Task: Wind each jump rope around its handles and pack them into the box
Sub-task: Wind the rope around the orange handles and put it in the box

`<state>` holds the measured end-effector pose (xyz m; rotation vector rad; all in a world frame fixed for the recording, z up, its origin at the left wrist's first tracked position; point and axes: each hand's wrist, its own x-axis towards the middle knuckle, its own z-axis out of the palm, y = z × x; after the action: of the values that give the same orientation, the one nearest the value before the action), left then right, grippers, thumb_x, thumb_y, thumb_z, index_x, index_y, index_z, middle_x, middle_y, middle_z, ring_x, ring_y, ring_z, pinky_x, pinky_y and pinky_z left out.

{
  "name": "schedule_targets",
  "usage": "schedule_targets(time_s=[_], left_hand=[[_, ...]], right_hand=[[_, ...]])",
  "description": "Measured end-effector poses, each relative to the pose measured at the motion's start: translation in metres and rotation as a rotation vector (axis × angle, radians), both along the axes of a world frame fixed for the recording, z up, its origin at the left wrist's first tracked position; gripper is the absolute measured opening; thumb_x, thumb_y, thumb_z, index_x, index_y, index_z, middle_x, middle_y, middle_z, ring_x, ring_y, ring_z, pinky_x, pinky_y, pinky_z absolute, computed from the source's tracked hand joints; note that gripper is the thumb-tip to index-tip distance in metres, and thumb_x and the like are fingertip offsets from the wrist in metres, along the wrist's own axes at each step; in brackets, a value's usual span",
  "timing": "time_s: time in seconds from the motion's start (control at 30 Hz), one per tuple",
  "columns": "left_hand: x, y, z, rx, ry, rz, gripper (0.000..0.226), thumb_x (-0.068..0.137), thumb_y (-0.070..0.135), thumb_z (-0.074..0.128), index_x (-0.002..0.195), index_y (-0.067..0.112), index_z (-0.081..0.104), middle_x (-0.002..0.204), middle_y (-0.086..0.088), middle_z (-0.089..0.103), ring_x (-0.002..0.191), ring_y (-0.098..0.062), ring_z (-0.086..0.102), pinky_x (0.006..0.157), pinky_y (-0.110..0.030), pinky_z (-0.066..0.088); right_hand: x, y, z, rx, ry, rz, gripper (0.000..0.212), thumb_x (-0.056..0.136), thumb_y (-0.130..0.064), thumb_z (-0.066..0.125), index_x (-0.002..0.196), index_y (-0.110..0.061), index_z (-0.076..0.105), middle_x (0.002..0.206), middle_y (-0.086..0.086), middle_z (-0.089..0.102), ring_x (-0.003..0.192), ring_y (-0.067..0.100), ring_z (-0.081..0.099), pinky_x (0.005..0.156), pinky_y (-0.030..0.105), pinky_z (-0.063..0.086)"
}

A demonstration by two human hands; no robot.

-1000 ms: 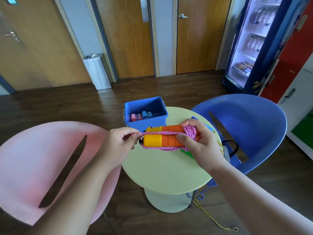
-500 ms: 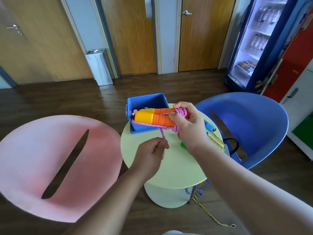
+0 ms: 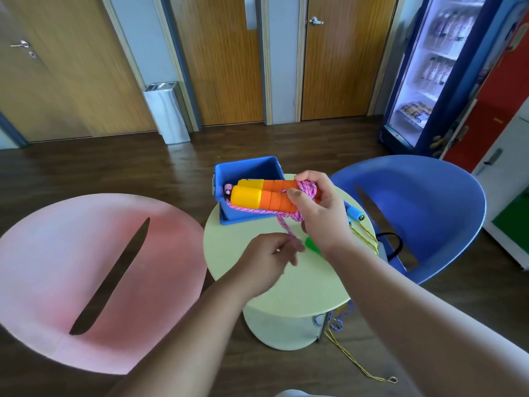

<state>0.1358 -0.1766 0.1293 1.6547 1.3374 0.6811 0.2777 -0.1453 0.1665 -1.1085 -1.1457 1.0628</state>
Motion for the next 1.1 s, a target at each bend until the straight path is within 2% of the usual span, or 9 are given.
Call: schedule_targets(time_s=[0.13,0.23,0.33,0.43,0.6,0.7,0.83,0.97,1.1], left_hand=[[-0.038,0.009,0.011,-0.350,-0.502,0.396,0.025,0.106,0.023,0.050,0.123,0.015,0.066,0.112,-0.008,0.077,0.072,-0.025,0.073,0.045,-0.027,0.050],[-0.054,0.018,0.030,-0.382,-0.685,0.518,0.057,0.104,0.064,0.033,0.125,0.021,0.063,0.117,-0.006,0.077,0.081,-0.031,0.078,0.049,-0.031,0.054],[-0.045,0.027,0.043,-0.285,-0.516,0.509,0.074,0.089,0.085,0.039,0.129,0.027,0.062,0.122,-0.003,0.073,0.093,-0.028,0.076,0.052,-0.035,0.057],[-0.030,0.030,0.042,-0.160,-0.352,0.550,0.058,0.087,0.079,0.053,0.113,0.031,0.071,0.120,-0.006,0.073,0.090,-0.030,0.077,0.053,-0.036,0.059],[-0.024,0.030,0.036,-0.101,-0.513,0.599,0.046,0.088,0.066,0.065,0.091,0.021,0.065,0.128,-0.005,0.070,0.083,-0.032,0.078,0.051,-0.036,0.056],[-0.020,0.028,0.034,0.001,-0.424,0.568,0.046,0.078,0.078,0.061,0.075,0.032,0.061,0.140,-0.007,0.063,0.094,-0.033,0.075,0.048,-0.033,0.054],[-0.017,0.024,0.029,0.084,-0.360,0.506,0.058,0.073,0.095,0.051,0.110,0.052,0.064,0.150,0.010,0.055,0.116,-0.027,0.071,0.069,-0.051,0.064],[-0.015,0.021,0.029,0.084,-0.373,0.529,0.035,0.088,0.075,0.055,0.101,0.044,0.066,0.148,-0.006,0.057,0.091,-0.031,0.075,0.042,-0.027,0.048],[-0.022,0.030,0.026,-0.045,-0.480,0.605,0.022,0.099,0.045,0.062,0.081,0.033,0.060,0.143,-0.013,0.059,0.073,-0.023,0.062,0.039,-0.018,0.037]], right_hand=[[0.020,-0.002,0.002,0.076,-0.047,0.115,0.022,0.098,-0.008,0.066,0.118,-0.014,0.059,0.094,-0.004,0.064,0.079,0.012,0.066,0.065,0.028,0.058],[0.025,-0.003,-0.007,0.080,-0.160,0.151,0.026,0.096,-0.008,0.070,0.119,-0.017,0.060,0.095,-0.002,0.066,0.080,0.012,0.067,0.072,0.033,0.060],[0.022,-0.007,-0.013,0.068,-0.183,0.174,0.037,0.095,-0.013,0.072,0.126,-0.026,0.056,0.097,0.000,0.066,0.083,0.017,0.068,0.075,0.038,0.061],[0.019,-0.013,-0.012,0.038,-0.155,0.168,0.039,0.097,-0.021,0.069,0.127,-0.030,0.047,0.095,-0.006,0.067,0.081,0.011,0.070,0.069,0.028,0.059],[0.018,-0.014,-0.013,-0.063,-0.153,0.053,0.029,0.110,-0.044,0.036,0.116,-0.020,0.052,0.085,-0.005,0.060,0.064,0.001,0.058,0.058,0.021,0.045],[0.019,-0.008,-0.018,-0.176,-0.185,0.030,0.029,0.108,-0.047,0.035,0.109,-0.024,0.053,0.087,-0.002,0.062,0.072,0.011,0.061,0.062,0.030,0.048],[0.024,0.000,-0.013,-0.233,-0.274,-0.029,0.027,0.107,-0.047,0.034,0.110,-0.027,0.051,0.097,0.001,0.064,0.085,0.017,0.064,0.069,0.032,0.047],[0.023,0.001,-0.003,-0.220,-0.345,0.008,0.031,0.108,-0.048,0.033,0.114,-0.023,0.050,0.088,0.000,0.061,0.075,0.015,0.060,0.064,0.032,0.046],[0.029,0.002,0.003,-0.198,-0.295,0.137,0.035,0.108,-0.050,0.035,0.111,-0.020,0.053,0.079,0.005,0.060,0.064,0.018,0.057,0.056,0.033,0.048]])
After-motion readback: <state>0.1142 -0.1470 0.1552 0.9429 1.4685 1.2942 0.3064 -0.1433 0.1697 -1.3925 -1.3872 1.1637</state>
